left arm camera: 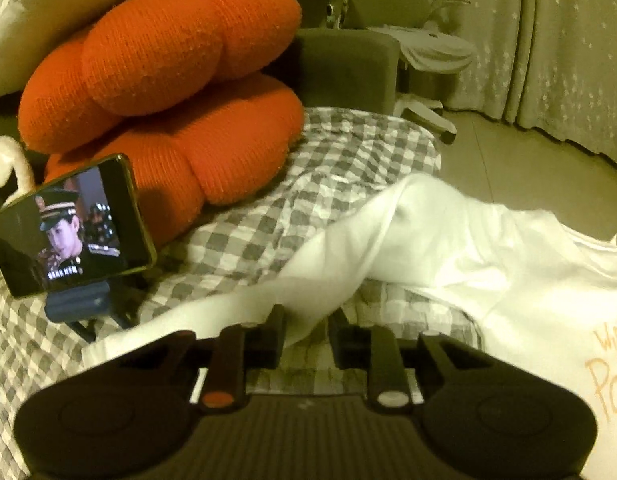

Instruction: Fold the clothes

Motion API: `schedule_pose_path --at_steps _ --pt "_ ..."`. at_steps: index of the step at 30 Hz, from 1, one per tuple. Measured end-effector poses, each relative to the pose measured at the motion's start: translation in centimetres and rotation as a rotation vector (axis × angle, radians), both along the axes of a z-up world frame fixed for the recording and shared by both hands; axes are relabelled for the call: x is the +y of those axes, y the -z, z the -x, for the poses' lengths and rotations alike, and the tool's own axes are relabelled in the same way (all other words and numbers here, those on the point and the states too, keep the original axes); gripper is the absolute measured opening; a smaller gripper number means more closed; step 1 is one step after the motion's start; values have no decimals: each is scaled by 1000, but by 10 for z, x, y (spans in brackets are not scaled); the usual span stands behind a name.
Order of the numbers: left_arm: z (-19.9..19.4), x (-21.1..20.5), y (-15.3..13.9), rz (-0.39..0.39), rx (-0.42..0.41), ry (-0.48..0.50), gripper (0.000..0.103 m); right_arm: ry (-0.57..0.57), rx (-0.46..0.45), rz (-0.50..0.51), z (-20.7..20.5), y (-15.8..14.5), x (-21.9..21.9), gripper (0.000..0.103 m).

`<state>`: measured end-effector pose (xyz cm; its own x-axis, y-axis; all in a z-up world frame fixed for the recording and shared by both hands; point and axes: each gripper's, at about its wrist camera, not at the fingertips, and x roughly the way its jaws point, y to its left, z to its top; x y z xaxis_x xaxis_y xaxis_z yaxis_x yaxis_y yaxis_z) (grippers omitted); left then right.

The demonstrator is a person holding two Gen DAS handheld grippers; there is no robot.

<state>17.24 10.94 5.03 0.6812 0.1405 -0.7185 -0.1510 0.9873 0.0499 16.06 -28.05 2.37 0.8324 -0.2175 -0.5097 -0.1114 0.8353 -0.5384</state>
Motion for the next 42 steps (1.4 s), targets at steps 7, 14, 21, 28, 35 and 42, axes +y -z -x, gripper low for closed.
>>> schedule_pose_path --at_steps 7,14,21,28,35,42 --pt "20 2 -11 54 -3 9 40 68 -49 -214 29 -41 -26 60" --pt "65 -22 -22 124 6 115 43 67 -35 -361 82 -62 -2 60" --pt "134 -25 -12 213 29 125 25 48 -28 -573 166 -77 17 60" --pt "194 -13 -4 286 82 121 25 103 54 -748 239 -58 3 60" --pt "229 -2 14 350 126 86 32 189 96 -916 287 -41 -23 60" --pt "234 -22 25 276 128 137 32 147 170 -963 308 -24 -16 59"
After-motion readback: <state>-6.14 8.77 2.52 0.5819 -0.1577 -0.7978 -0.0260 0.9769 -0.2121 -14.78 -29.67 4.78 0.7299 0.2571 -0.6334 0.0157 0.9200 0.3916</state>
